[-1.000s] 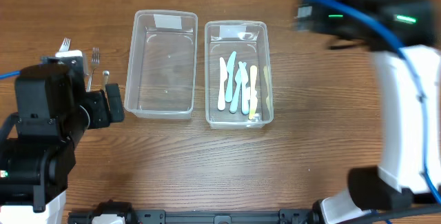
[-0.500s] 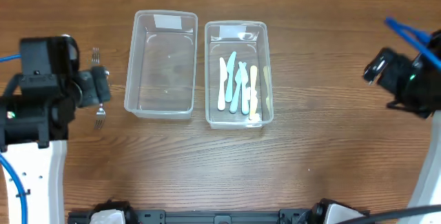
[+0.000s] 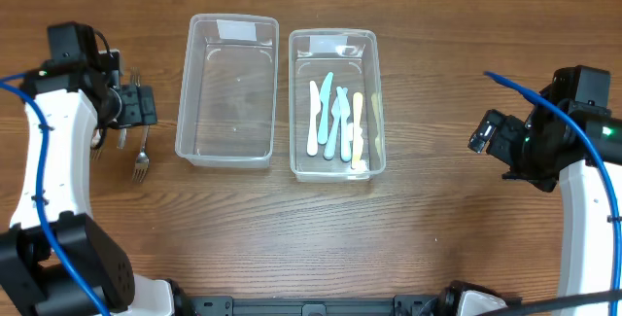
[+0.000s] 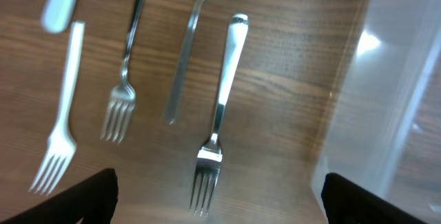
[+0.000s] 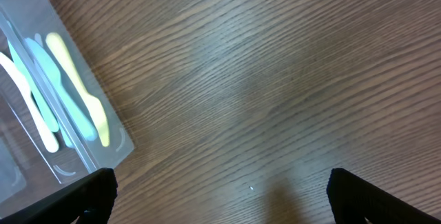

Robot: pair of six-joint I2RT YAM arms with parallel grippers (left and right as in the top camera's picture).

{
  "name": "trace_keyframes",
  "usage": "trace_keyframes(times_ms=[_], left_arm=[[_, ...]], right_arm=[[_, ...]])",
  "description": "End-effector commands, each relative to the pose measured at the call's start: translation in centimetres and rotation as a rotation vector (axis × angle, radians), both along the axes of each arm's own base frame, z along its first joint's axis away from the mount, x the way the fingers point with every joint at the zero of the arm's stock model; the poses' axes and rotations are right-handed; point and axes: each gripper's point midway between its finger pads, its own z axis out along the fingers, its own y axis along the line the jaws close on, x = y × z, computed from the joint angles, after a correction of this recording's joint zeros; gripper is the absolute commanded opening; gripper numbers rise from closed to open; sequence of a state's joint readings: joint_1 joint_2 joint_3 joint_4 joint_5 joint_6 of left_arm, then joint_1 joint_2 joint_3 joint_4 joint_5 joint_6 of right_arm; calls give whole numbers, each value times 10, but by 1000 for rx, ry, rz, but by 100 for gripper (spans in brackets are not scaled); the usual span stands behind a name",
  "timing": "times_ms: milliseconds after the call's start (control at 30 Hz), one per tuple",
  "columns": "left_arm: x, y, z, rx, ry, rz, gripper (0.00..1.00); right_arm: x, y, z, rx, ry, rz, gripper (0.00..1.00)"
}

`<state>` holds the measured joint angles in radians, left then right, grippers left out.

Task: Pack container
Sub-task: 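Move left gripper to the metal forks and grasp one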

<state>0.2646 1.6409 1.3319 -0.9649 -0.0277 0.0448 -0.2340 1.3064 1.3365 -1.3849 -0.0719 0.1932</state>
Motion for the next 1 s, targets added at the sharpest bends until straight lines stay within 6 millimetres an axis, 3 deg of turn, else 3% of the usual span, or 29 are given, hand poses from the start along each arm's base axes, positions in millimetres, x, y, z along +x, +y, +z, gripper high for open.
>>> trace_keyframes(times_ms=[0, 433, 600, 733, 867, 900, 967], left_arm=[[-3, -8, -35, -50, 28, -38, 94], [-12, -11, -118, -77, 123, -45, 95], [-16, -12, -136, -92, 169, -54, 95], [-17, -12, -139, -94, 175, -53, 93], [-17, -12, -139, -94, 176, -53, 73], [-17, -12, -139, -94, 176, -53, 60], [-17, -12, -139, -94, 176, -53, 49]], right_arm=[[1, 1, 5, -7, -24, 11, 100], [1, 1, 5, -9, -26, 15, 100], [1, 0, 5, -12, -26, 14, 100], [1, -1, 5, -19, -24, 12, 100], [2, -1, 5, -19, -25, 12, 100], [1, -1, 5, -19, -25, 12, 100], [1, -1, 5, -19, -25, 12, 100]])
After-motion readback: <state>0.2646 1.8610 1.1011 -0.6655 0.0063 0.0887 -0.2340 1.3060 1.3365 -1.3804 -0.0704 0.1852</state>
